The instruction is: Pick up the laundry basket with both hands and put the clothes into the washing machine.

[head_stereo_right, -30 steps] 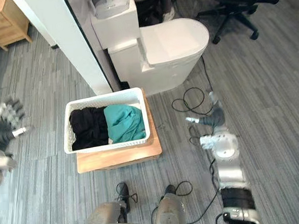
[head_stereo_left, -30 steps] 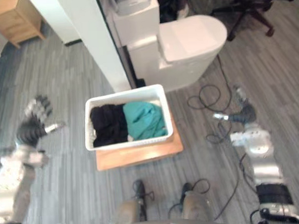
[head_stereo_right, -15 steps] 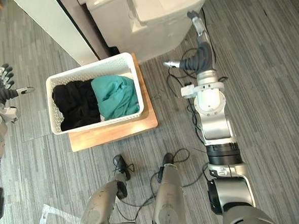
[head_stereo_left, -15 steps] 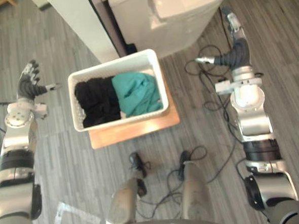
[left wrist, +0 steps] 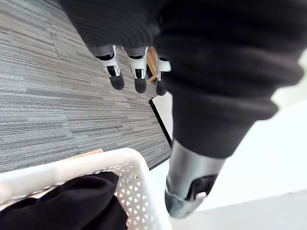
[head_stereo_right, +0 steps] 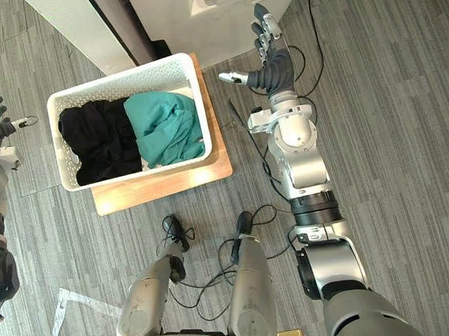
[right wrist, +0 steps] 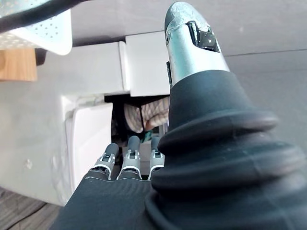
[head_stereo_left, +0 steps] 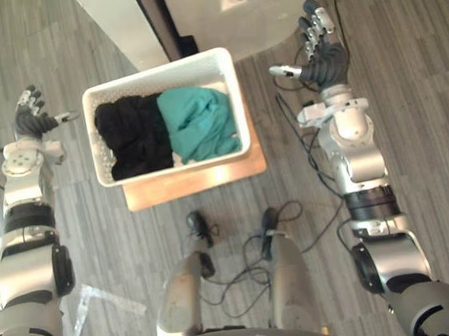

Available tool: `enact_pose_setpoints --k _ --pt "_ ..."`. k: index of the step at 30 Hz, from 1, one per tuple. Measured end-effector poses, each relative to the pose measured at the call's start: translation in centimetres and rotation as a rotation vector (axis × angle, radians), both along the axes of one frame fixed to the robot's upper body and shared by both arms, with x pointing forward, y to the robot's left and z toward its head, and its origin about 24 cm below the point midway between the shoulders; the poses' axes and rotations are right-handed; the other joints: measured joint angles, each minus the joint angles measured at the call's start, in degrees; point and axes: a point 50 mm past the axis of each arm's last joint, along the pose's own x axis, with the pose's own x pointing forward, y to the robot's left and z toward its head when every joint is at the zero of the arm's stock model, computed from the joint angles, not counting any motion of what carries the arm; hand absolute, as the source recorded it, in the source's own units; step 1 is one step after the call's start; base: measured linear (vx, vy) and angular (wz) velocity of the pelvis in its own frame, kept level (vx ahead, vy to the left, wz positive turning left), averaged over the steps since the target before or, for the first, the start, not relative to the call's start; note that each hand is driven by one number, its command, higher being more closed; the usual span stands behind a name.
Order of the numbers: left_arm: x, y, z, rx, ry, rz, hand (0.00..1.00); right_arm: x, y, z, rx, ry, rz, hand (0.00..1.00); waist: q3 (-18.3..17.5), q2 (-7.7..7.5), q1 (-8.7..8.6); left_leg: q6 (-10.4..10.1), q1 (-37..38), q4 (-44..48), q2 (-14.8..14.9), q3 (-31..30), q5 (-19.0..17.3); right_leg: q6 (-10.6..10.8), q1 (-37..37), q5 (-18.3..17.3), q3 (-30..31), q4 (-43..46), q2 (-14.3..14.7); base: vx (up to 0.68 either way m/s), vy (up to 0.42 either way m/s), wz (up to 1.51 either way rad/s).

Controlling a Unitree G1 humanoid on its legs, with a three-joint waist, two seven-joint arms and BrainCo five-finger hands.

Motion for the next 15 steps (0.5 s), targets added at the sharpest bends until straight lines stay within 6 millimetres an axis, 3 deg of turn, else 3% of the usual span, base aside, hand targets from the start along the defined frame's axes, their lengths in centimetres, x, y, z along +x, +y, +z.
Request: enact_pose_setpoints --k 4,9,15 --pt "0.2 0.0 -0.9 0.044 0.072 -0.028 0.00 0.0 1.9 1.5 0.017 -0.022 0.126 0.00 0.4 0.04 -0.11 -0.8 -1.9 -0.1 0.8 0.9 0.6 -0.2 -1.5 1.5 0.2 -1.8 1.0 0.06 -0.068 -0.08" --pt "0.0 0.2 -1.4 0.110 0.128 -0.018 0.00 0.4 3.0 0.8 0.029 0.023 0.201 0.00 0.4 0.04 0.27 -0.8 -2.1 -0.2 1.6 2.3 0.6 -0.3 -1.5 2.1 0.3 -3.0 1.9 0.08 -0.059 -0.08" --pt "-0.9 1.2 -3.2 0.062 0.183 0.017 0.00 0.6 3.7 0.6 0.052 0.053 0.275 0.00 0.4 -0.02 -0.05 -0.9 -3.1 -0.4 2.3 3.6 0.6 -0.5 -2.3 3.2 0.7 -4.6 2.9 0.08 -0.049 -0.09"
